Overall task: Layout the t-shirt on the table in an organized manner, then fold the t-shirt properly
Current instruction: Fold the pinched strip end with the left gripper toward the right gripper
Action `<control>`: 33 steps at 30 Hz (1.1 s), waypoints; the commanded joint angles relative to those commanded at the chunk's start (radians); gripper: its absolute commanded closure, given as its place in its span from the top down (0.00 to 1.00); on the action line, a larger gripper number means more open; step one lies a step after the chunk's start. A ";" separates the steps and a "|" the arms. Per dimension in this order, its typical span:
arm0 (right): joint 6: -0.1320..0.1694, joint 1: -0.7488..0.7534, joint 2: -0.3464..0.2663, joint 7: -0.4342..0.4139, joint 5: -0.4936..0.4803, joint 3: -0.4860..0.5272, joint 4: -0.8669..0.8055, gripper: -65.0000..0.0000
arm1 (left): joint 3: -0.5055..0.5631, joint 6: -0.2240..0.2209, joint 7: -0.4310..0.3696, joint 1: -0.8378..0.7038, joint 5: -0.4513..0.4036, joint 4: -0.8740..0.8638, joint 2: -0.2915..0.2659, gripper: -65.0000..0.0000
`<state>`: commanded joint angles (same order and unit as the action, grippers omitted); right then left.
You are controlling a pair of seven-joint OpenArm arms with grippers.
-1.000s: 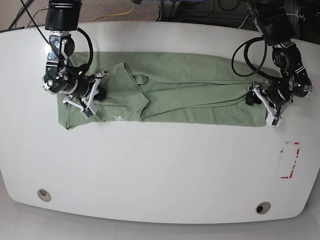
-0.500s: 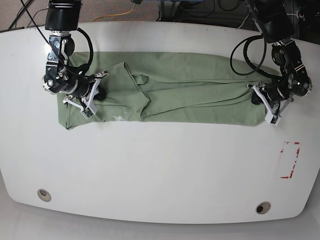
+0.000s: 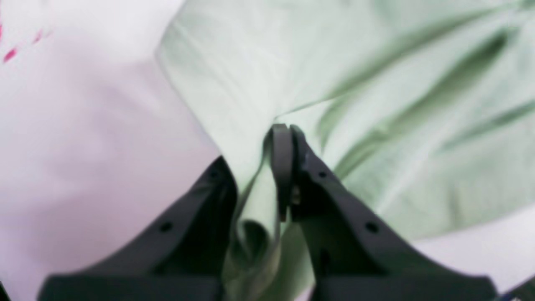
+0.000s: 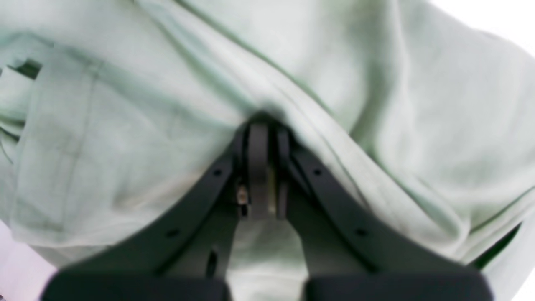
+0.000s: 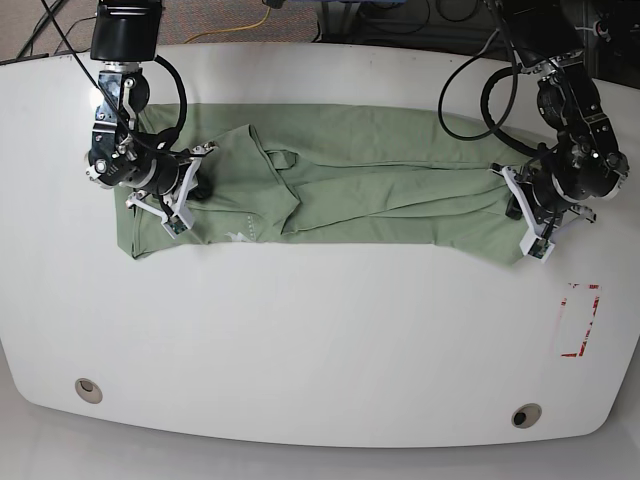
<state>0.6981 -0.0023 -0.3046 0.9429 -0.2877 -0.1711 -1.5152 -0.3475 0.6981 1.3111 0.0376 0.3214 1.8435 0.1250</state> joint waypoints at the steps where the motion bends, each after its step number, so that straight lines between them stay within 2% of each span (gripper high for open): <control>1: 0.000 0.000 0.000 0.000 0.000 0.000 0.000 0.04 | 0.012 0.000 0.000 0.000 0.000 0.002 -0.018 0.01; 9: 0.000 0.000 0.002 0.000 0.000 0.000 0.000 0.04 | 0.071 0.000 0.000 0.005 -0.005 -0.003 -0.155 0.01; 18: 0.000 0.002 0.002 0.000 0.000 0.000 0.000 0.04 | 0.158 0.000 -0.014 0.025 -0.005 -0.005 -0.278 0.01; 26: 0.000 0.005 0.002 0.000 -0.003 0.000 0.000 0.04 | 0.230 0.000 -0.089 0.032 0.000 -0.043 -0.282 0.01; 33: 0.000 0.006 0.002 0.000 -0.005 0.000 -0.002 0.04 | 0.261 0.000 -0.098 0.048 0.000 -0.114 -0.282 0.01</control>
<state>0.6981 0.0038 -0.3030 0.9429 -0.2923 -0.1711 -1.5167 -0.0867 0.6981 1.2129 0.0852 0.3214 1.7300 -0.1571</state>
